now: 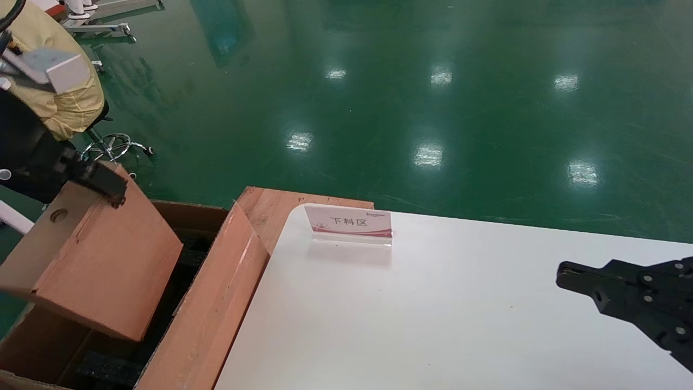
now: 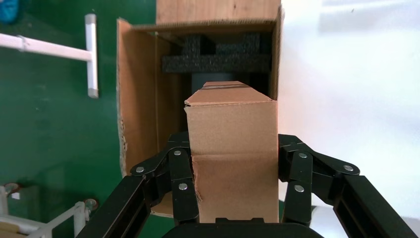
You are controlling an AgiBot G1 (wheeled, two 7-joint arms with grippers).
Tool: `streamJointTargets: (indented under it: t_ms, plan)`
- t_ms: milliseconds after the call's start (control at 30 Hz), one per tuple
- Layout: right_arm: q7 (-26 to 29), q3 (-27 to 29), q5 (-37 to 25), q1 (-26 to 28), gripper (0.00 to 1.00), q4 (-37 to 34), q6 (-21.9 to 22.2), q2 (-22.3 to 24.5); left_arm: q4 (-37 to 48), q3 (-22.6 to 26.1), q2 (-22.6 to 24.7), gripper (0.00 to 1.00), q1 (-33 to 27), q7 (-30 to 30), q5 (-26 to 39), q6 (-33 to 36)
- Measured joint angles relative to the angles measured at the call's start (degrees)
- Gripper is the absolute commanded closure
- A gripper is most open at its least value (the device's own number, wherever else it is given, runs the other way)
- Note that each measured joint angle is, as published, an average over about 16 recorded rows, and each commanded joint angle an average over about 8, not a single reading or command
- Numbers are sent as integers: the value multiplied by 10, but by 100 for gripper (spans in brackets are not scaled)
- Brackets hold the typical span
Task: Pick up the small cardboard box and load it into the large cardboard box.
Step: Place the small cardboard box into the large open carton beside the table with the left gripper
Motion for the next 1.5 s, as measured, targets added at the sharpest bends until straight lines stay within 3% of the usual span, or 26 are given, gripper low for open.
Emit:
streamJointTargets:
  t_ms: [233,267,933,1200,1500]
  plan:
    - [0,0,0,0,4,0,0,0,2,11,-56,100,1,52,12,-3]
    - [0,0,0,0,0,0,0,0,2,11,-64,100,2,61,14,-4]
    - [0,-1,1,0,0,0,0,0,25,-12,-183,100,31,197,62,-14]
    - [-1,-1,1,0,0,0,0,0,64,-11,-190,100,57,250,60,-34]
    - [-1,-1,1,0,0,0,1,1,139,-6,-168,100,101,319,38,-69]
